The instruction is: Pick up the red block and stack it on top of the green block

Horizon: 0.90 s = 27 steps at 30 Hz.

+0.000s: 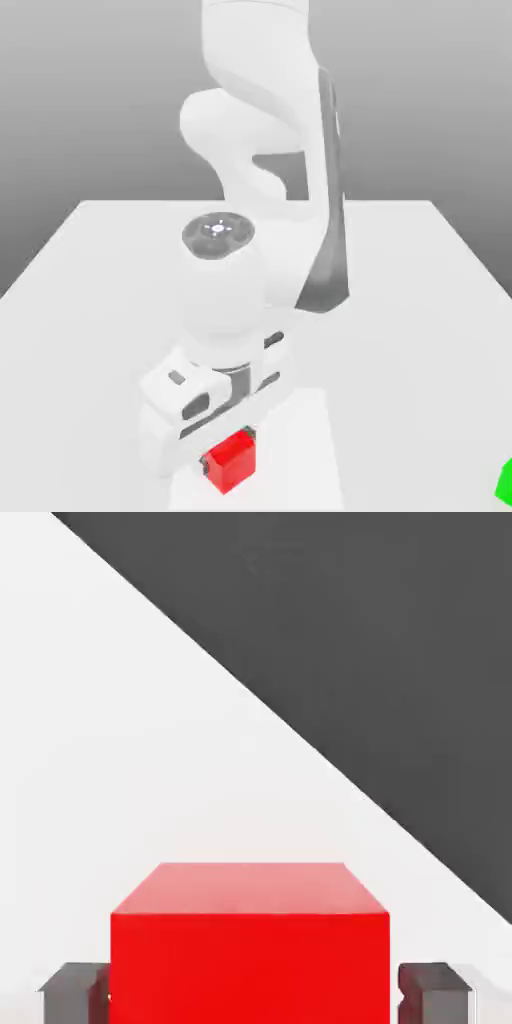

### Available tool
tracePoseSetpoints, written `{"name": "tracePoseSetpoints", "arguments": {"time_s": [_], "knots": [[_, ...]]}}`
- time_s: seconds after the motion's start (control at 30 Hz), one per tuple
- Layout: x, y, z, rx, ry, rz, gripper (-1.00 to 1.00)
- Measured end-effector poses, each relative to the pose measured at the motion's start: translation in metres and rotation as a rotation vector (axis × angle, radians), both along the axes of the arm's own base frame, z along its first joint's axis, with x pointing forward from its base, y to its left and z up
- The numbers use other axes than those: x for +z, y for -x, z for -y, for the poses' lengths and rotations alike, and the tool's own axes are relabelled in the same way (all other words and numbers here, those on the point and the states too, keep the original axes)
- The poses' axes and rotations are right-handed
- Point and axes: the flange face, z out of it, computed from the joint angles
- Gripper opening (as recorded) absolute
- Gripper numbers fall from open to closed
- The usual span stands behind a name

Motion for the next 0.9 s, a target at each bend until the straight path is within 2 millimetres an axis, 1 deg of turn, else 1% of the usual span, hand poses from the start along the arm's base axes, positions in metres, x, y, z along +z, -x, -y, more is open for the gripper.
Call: {"name": "tracePoseSetpoints", "arguments": {"time_s": [0.03, 0.07, 0.1, 0.17, 0.27, 0.3, 0.4, 0.47, 0.57, 0.67, 0.7, 0.73, 0.77, 0.8, 0.9], "knots": [[0.000, 0.000, 0.000, 0.000, 0.000, -0.001, -1.00], [-0.006, 0.001, 0.000, -0.001, -0.001, -0.002, -1.00], [-0.002, 0.000, 0.000, 0.000, 0.000, -0.001, -1.00], [0.016, -0.001, 0.000, 0.002, 0.000, 0.001, -1.00], [0.049, 0.000, 0.000, 0.002, -0.001, -0.001, -1.00], [0.056, -0.006, -0.012, 0.038, -0.001, -0.001, -1.00], [0.068, -0.032, -0.083, 0.238, 0.003, 0.000, -1.00], [0.073, -0.042, -0.132, 0.367, 0.004, 0.000, -1.00], [0.081, -0.046, -0.206, 0.550, 0.004, -0.001, -1.00], [0.087, -0.038, -0.281, 0.729, 0.001, -0.002, -1.00], [0.082, -0.035, -0.306, 0.788, 0.001, -0.003, -1.00], [0.069, -0.031, -0.331, 0.847, 0.000, -0.003, -1.00], [0.054, -0.028, -0.344, 0.877, 0.000, -0.002, -1.00], [0.040, -0.027, -0.350, 0.891, 0.000, -0.002, 1.00], [0.040, -0.027, -0.350, 0.891, 0.000, -0.002, 1.00]]}}
